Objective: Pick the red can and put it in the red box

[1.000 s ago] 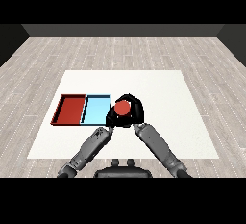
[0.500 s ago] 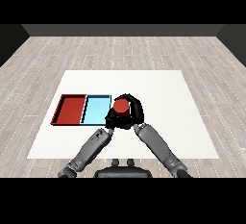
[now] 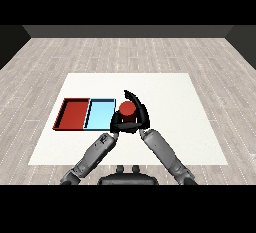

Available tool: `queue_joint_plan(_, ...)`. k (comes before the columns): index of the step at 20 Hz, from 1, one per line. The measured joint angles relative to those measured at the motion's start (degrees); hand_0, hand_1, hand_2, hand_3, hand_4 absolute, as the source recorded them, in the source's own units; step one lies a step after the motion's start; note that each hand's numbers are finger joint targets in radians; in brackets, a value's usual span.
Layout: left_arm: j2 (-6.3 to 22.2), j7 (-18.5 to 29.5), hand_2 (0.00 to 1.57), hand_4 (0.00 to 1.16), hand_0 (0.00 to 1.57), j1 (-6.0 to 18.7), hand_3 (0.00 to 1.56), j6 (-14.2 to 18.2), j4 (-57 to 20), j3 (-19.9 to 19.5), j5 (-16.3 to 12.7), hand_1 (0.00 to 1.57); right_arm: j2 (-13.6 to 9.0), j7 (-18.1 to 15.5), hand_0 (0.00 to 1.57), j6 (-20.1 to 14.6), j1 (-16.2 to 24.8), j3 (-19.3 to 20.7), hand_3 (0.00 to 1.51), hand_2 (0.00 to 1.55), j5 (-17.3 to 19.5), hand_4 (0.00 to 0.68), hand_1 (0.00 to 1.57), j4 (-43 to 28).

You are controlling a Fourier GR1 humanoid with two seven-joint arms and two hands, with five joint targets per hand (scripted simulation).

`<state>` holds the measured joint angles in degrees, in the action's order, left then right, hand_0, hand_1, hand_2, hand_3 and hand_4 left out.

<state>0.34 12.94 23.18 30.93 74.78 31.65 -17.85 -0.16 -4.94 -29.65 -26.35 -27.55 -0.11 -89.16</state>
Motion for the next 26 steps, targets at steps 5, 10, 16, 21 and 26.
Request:
queue_joint_plan(5,0.1,-0.3,1.57,1.14,1.57,-1.4,1.5,-0.6,1.1,-0.3,0.4,1.57,0.2,0.2,0.0,-0.9,1.2,0.9,0.0,0.0,0.7,0.0,0.0,-1.2)
queue_joint_plan(10,-0.1,1.2,1.57,1.14,1.57,-1.3,1.49,-1.2,0.7,-0.6,0.8,1.57,-0.4,1.9,0.0,0.9,2.7,3.0,0.0,0.0,2.1,0.0,0.0,-3.8)
queue_joint_plan(16,0.0,-0.2,1.57,1.13,1.57,-1.5,1.47,-0.7,2.1,-1.1,2.4,1.57,-0.5,2.7,0.0,2.6,4.3,6.1,0.0,0.0,0.9,0.0,0.0,-8.8)
queue_joint_plan(21,2.1,-1.9,1.57,1.15,1.57,-2.4,1.47,-1.8,4.1,-3.8,4.1,1.57,-3.4,0.6,0.0,6.1,8.8,10.7,0.0,0.0,-1.9,0.0,0.0,-14.5)
queue_joint_plan(26,5.9,-4.6,1.57,1.14,1.57,-1.6,1.46,-3.2,5.8,-8.3,4.8,1.57,-6.8,-2.0,0.0,9.0,17.0,14.3,0.0,0.0,-4.4,0.0,0.0,-20.4)
